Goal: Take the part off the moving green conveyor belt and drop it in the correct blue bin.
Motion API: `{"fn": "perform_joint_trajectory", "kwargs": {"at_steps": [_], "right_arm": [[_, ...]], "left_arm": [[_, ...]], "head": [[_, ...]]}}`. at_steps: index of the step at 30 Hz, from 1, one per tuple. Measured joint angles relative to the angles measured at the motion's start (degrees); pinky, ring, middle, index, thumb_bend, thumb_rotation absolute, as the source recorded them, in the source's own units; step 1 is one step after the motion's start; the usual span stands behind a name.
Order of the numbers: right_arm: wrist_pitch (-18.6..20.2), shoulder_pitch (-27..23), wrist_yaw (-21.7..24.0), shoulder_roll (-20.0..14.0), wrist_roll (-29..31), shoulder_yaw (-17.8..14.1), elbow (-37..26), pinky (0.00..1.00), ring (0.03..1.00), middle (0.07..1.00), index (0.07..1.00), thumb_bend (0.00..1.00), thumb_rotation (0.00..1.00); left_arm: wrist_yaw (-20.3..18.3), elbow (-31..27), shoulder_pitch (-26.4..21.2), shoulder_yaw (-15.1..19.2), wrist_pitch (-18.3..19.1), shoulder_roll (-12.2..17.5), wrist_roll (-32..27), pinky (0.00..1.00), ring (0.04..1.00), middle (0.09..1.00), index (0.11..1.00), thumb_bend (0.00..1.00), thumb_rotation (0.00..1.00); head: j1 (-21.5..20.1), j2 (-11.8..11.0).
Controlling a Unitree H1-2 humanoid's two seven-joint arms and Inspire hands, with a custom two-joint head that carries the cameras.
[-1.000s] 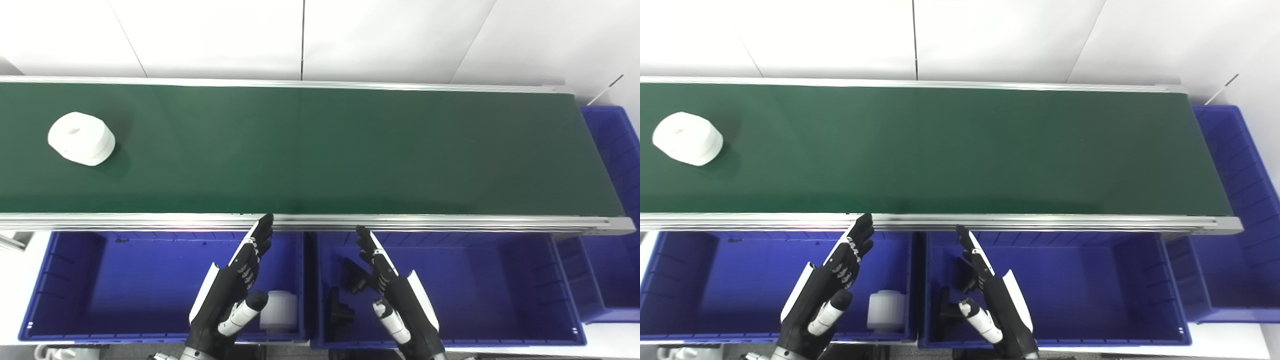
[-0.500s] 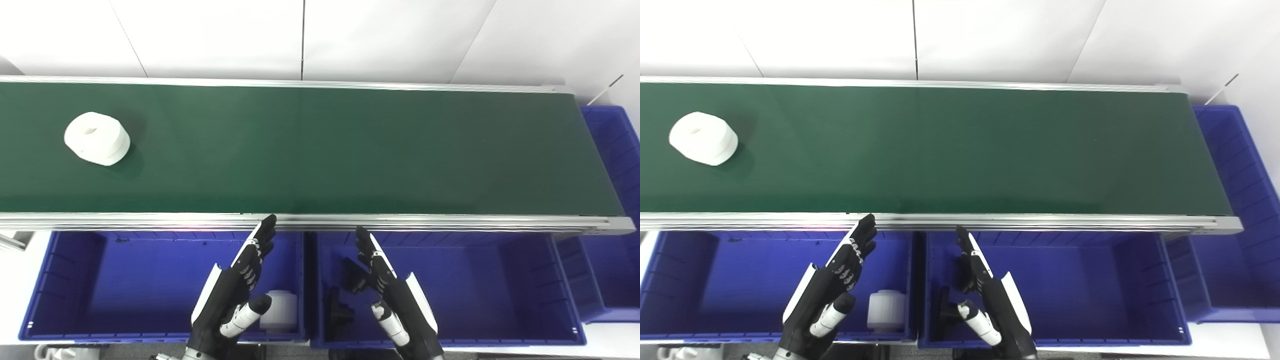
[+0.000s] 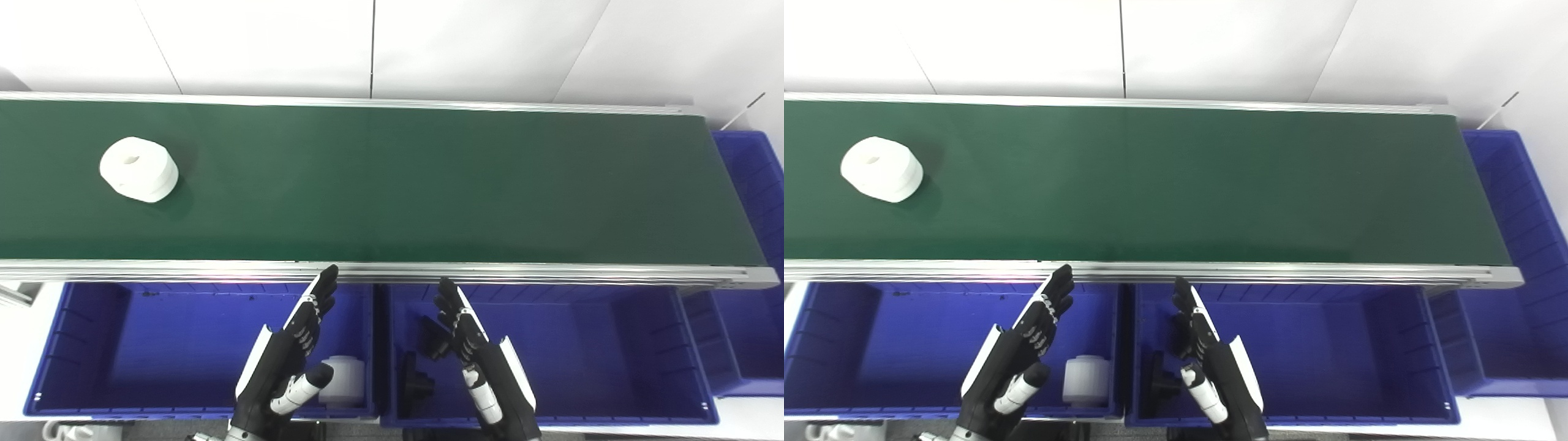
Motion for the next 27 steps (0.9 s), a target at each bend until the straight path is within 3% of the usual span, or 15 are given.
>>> {"fn": "perform_joint_trajectory", "kwargs": {"at_steps": [1, 3, 5, 9, 15, 27], "right_arm": [[-0.09, -0.06, 0.00, -0.01, 0.03, -0.05, 0.91, 0.97, 0.974, 0.990, 0.990, 0.91, 0.98], [-1.09, -0.21, 0.00, -0.01, 0.19, -0.19, 3.12, 0.96, 0.971, 0.991, 0.992, 0.91, 0.98], [-3.13, -0.51, -0.01, -0.02, 0.57, -0.38, 5.90, 0.96, 0.967, 0.990, 0.991, 0.91, 0.98], [-6.35, -1.46, -0.07, 0.00, 0.82, -1.00, 9.81, 0.92, 0.955, 0.982, 0.980, 0.87, 0.96], [-6.64, -3.14, 0.02, 0.01, 1.78, -1.39, 10.38, 0.93, 0.964, 0.985, 0.982, 0.89, 0.96], [-6.64, -3.13, 0.41, -0.35, 2.24, -2.11, 10.46, 0.98, 0.981, 0.999, 1.000, 0.91, 0.96]], "left_arm": [[0.01, 0.87, -0.10, 0.00, -0.95, -0.01, 0.39, 1.00, 1.000, 1.000, 1.000, 0.85, 0.78], [0.04, 3.21, -0.41, -0.02, -2.82, -0.03, 1.07, 1.00, 1.000, 1.000, 1.000, 0.85, 0.80], [0.09, 6.70, -0.97, 0.03, -4.91, -0.01, 1.80, 1.00, 1.000, 0.999, 0.999, 0.84, 0.81], [0.24, 9.02, -1.70, 0.15, -5.65, -0.01, 2.10, 0.98, 1.000, 0.992, 0.996, 0.85, 0.80], [0.46, 9.01, -3.18, 0.09, -5.76, -0.49, 2.45, 0.97, 0.999, 0.987, 0.983, 0.85, 0.80], [0.65, 10.44, -3.61, -0.60, -5.80, -0.43, 4.17, 0.96, 0.988, 0.972, 0.935, 0.86, 0.73]], "head": [[0.00, 0.00], [1.05, -6.83], [0.97, -8.25], [1.49, -8.09], [3.42, -7.03], [9.92, -9.40]]}}
